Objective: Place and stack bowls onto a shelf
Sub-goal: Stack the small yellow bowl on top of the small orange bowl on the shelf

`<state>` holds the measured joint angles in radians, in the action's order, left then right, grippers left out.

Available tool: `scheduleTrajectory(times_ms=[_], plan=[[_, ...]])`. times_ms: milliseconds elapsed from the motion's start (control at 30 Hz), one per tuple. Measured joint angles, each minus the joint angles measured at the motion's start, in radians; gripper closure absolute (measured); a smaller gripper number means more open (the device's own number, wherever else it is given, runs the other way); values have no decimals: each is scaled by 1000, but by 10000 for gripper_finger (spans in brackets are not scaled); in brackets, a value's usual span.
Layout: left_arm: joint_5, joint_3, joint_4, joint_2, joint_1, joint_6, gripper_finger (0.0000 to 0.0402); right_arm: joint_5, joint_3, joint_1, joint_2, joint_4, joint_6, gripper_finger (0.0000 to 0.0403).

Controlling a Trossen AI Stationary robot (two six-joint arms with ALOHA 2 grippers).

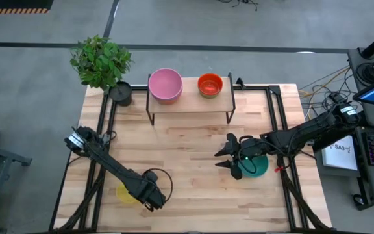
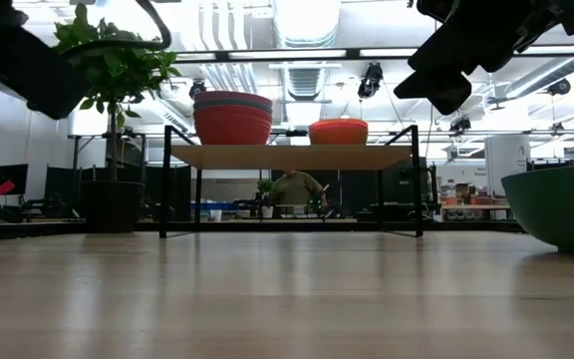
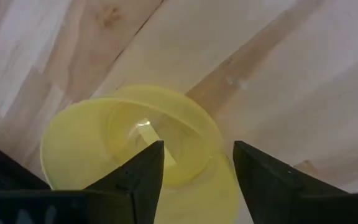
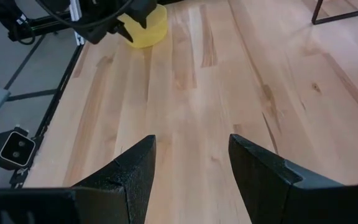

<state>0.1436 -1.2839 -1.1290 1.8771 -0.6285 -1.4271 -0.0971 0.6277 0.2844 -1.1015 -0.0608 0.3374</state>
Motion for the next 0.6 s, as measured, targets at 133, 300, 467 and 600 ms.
scheduleTrajectory(times_ms=[133,300,467,600], plan=[[-10,0,5,18,-1,0,236,0,0,0,0,0,2,212],[-21,1,34,26,-2,12,265,0,0,6,0,0,2,212],[-21,2,49,27,-2,41,330,0,0,6,0,1,1,212],[-13,2,53,24,-2,64,392,14,0,19,0,1,-8,212]])
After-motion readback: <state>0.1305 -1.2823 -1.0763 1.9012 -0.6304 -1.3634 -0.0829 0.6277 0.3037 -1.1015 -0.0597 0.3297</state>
